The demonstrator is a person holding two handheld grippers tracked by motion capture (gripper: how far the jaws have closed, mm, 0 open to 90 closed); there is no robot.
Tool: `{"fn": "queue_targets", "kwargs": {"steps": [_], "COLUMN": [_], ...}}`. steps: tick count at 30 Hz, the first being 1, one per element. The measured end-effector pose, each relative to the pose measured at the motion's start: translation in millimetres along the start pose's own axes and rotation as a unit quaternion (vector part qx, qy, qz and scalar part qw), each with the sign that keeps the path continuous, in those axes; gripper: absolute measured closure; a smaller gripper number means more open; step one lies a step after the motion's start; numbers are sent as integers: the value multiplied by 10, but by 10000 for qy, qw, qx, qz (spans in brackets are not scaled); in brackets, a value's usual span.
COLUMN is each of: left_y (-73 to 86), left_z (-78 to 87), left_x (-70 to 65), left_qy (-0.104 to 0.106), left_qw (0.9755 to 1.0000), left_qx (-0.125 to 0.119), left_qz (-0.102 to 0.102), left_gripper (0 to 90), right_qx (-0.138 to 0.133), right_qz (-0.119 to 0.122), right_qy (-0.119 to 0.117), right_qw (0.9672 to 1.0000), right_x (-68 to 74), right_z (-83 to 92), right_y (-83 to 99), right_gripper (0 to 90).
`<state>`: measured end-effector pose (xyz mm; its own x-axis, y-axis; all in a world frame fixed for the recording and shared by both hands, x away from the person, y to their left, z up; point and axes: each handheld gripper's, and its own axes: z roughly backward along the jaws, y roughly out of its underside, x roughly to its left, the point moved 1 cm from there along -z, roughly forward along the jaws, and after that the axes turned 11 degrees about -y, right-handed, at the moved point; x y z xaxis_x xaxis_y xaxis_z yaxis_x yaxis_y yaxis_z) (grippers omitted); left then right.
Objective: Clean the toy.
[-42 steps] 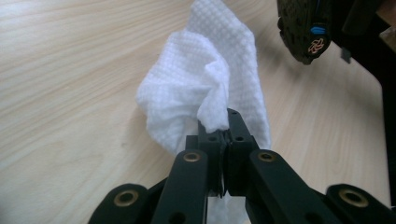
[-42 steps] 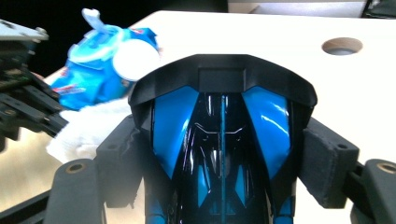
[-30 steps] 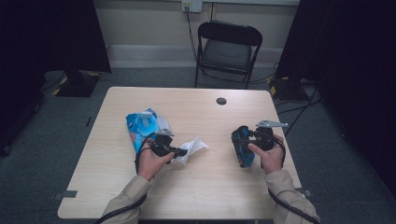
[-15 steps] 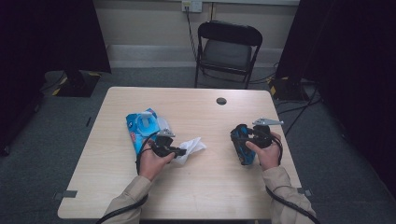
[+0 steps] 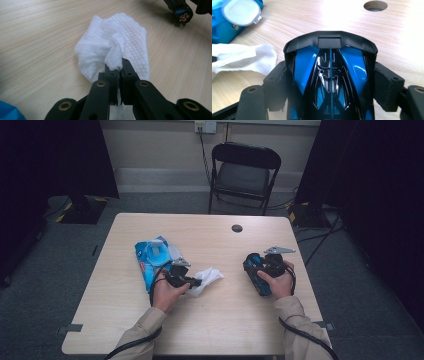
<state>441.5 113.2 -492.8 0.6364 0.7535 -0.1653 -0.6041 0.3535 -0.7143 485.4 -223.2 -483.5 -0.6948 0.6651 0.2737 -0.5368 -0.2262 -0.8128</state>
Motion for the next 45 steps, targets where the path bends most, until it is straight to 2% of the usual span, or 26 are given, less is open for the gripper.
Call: {"fn": "queue_targets", "kwargs": {"steps": [11,19,26,27,33,35,38,41,45], "left_y": [14,9,2,3,-19,-33,-33,-30,-48], "left_z": [-5,16,32,35,54,61,61,61,70], "left_x": [6,2,-6,-14,-31,-36,-35,-31,-47], "left_qy": [-56,-76,-134,-149,-181,-165,-271,-214,-226], "left_qw": [10000,9999,9998,9996,9993,9994,9990,9993,9989], "left_qx": [-24,-75,-153,-176,-196,-214,-226,-237,-356], "left_qz": [-19,-28,-90,-149,-270,-206,-291,-215,-225], "left_gripper": [847,810,720,703,648,639,586,565,471], "right_qx": [103,297,498,541,536,582,612,649,611], "right_qz": [-75,11,33,75,85,134,148,156,84], "right_qy": [60,181,214,247,271,269,299,314,273], "right_qw": [9999,9994,9985,9982,9982,9979,9976,9973,9977], "right_x": [-47,-64,-65,-56,-61,-66,-65,-65,-69], "right_z": [-116,-222,-277,-289,-291,-294,-301,-312,-301], "right_y": [15,30,34,34,33,36,41,49,39], "right_gripper": [252,252,251,251,249,249,245,243,233]}}
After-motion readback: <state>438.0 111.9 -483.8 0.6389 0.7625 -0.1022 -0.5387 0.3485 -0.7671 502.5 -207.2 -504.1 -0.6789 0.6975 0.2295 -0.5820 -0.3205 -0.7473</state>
